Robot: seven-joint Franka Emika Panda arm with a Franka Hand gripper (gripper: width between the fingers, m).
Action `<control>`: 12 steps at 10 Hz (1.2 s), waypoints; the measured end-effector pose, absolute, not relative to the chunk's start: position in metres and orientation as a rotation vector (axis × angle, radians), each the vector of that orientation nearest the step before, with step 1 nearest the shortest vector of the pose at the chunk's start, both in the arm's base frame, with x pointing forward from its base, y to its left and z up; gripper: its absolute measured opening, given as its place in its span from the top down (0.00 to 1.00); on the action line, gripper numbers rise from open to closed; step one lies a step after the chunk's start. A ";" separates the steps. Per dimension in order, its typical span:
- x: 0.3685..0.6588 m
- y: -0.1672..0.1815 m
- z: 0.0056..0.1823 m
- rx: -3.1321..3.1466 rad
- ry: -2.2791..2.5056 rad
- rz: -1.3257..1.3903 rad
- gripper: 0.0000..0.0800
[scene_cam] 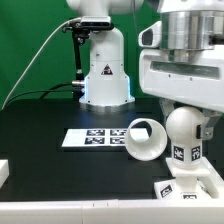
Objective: Assemble lamp
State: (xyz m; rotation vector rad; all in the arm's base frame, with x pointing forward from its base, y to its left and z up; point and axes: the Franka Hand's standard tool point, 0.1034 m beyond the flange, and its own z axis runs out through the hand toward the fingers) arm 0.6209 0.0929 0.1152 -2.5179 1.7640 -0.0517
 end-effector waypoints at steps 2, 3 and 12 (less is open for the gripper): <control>0.620 0.096 0.114 -2.424 1.894 -0.041 0.28; 0.620 0.096 0.114 -2.371 1.957 -0.036 0.28; 0.623 0.100 0.113 -1.854 2.347 0.045 0.15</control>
Offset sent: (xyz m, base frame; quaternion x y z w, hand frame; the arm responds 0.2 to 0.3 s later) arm 0.0000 0.0000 0.0000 0.0000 0.0000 0.1938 0.9810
